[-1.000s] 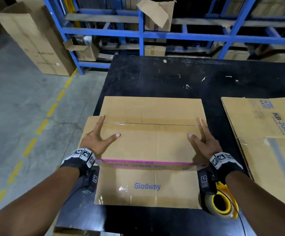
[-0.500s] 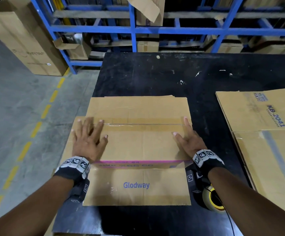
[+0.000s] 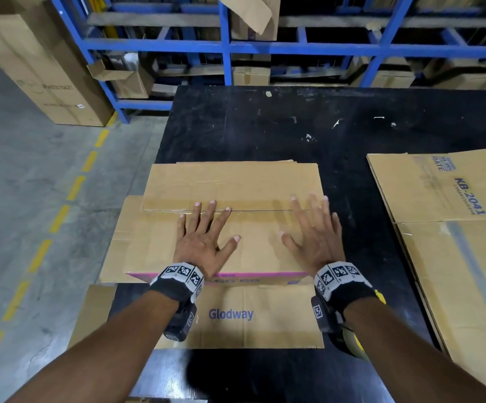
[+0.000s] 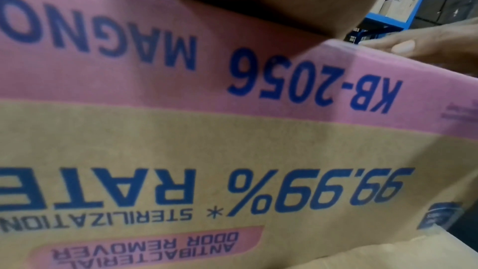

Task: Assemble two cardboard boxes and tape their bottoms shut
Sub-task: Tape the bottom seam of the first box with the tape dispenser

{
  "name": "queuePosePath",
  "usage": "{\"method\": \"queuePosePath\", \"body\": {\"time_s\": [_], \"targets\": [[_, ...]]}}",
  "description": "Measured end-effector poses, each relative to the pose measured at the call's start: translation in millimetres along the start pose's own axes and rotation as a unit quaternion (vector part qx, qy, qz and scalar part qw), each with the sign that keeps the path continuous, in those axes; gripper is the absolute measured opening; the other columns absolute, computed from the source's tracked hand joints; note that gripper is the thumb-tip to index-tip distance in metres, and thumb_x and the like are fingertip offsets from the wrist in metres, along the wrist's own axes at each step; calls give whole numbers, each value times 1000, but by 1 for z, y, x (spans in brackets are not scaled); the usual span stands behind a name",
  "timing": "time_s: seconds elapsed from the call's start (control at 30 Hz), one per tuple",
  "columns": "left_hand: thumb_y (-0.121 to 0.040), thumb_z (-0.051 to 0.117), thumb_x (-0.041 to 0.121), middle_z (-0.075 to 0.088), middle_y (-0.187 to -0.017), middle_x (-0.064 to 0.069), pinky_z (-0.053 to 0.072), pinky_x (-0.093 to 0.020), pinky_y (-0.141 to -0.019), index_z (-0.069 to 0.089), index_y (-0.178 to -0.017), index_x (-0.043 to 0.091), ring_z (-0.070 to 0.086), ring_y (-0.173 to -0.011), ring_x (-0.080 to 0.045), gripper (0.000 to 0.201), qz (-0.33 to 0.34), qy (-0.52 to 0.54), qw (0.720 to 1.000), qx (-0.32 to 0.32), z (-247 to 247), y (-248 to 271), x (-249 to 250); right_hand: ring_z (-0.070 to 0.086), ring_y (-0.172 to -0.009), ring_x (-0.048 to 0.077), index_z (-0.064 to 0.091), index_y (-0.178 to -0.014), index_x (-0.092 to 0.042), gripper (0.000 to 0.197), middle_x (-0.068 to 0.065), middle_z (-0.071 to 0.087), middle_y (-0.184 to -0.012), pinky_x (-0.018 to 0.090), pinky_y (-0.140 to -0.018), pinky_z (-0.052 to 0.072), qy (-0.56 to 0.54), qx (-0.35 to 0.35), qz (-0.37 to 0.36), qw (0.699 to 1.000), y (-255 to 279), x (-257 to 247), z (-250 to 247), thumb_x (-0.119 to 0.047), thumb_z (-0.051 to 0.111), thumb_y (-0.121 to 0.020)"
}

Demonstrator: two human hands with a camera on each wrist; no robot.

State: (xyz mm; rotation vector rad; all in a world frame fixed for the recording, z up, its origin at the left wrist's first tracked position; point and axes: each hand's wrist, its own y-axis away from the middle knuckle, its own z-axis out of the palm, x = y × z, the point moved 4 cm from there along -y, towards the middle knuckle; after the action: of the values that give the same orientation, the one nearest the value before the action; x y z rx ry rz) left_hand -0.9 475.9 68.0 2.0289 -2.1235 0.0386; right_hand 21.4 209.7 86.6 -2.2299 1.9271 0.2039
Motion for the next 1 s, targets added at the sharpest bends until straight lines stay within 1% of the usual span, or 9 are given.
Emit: {"method": "queuePosePath", "body": {"time_s": [0.13, 0.3, 0.37, 0.47, 0.6, 0.67, 0.73, 0.83, 1.0], "targets": [[-97, 22, 68, -16, -172, 5, -13, -60, -123, -8, -158, 53, -21, -157, -29, 70, -12, 23, 1000, -9, -2, 1, 12, -20, -152, 29, -6, -158, -42, 72, -1, -18, -167, 56, -122, -3, 49, -66, -11, 997, 11, -9, 19, -71, 12, -95], [-101, 17, 59, -20, -171, 7, -5, -62, -124, -10, -160, 49, -22, -157, -23, 66, 60, 6, 998, -2, 2, -5, 54, -23, -152, 24, -3, -158, -45, 73, -6, -20, -166, 53, -122, -8, 7, -81, -14, 997, 7, -4, 18, -73, 17, -94], [-100, 11, 68, -21, -170, 11, -8, -59, -124, -15, -158, 51, -23, -157, -19, 66, 47, 2, 999, -15, 5, -6, 54, -13, -154, 19, 10, -159, -41, 71, -9, -7, -168, 51, -124, -2, -82, -64, -11, 994, 7, 0, 14, -62, 31, -94], [-99, 8, 71, -18, -171, 12, -8, -57, -125, -13, -158, 52, -20, -157, -18, 65, 43, -2, 999, -6, 5, -4, 49, 13, -153, 12, 28, -156, -31, 68, -11, 17, -166, 41, -124, 19, -300, 29, 76, 950, 22, 25, -5, -21, 49, -92], [-99, 8, 71, -15, -171, 13, -7, -56, -126, -11, -158, 53, -19, -157, -16, 65, 37, 0, 999, -8, 5, -6, 51, 41, -137, 28, 39, -149, -25, 75, 6, 40, -149, 44, -111, 39, -286, 138, 262, 911, 86, 104, -9, -2, 60, -81], [-99, 9, 71, -13, -172, 13, -6, -56, -126, -8, -158, 53, -18, -158, -15, 64, 37, 1, 999, -5, 5, -6, 51, 45, -128, 39, 41, -146, -19, 77, 16, 46, -139, 51, -103, 43, -208, 90, 337, 914, 122, 144, 6, -12, 69, -75], [-99, 12, 70, -10, -172, 12, -4, -56, -126, -6, -159, 54, -15, -158, -16, 64, 36, -1, 999, -2, 5, -5, 52, 47, -123, 43, 41, -143, -16, 80, 19, 48, -132, 52, -98, 44, -145, -33, 377, 914, 153, 173, 30, -25, 73, -70], [-99, 13, 70, -9, -172, 13, -3, -55, -126, -5, -158, 55, -12, -159, -16, 64, 33, -4, 999, 1, 5, -4, 55, 50, -121, 40, 42, -136, -12, 71, 17, 48, -131, 44, -98, 44, -118, -185, 355, 909, 177, 188, 64, -36, 72, -76], [-98, 12, 71, -8, -172, 13, -4, -53, -127, -4, -158, 55, -11, -159, -15, 64, 29, -6, 1000, 2, 3, -3, 57, 55, -114, 40, 46, -125, -9, 61, 18, 53, -125, 42, -89, 47, -191, -132, 355, 906, 166, 197, 72, -27, 78, -77]]}}
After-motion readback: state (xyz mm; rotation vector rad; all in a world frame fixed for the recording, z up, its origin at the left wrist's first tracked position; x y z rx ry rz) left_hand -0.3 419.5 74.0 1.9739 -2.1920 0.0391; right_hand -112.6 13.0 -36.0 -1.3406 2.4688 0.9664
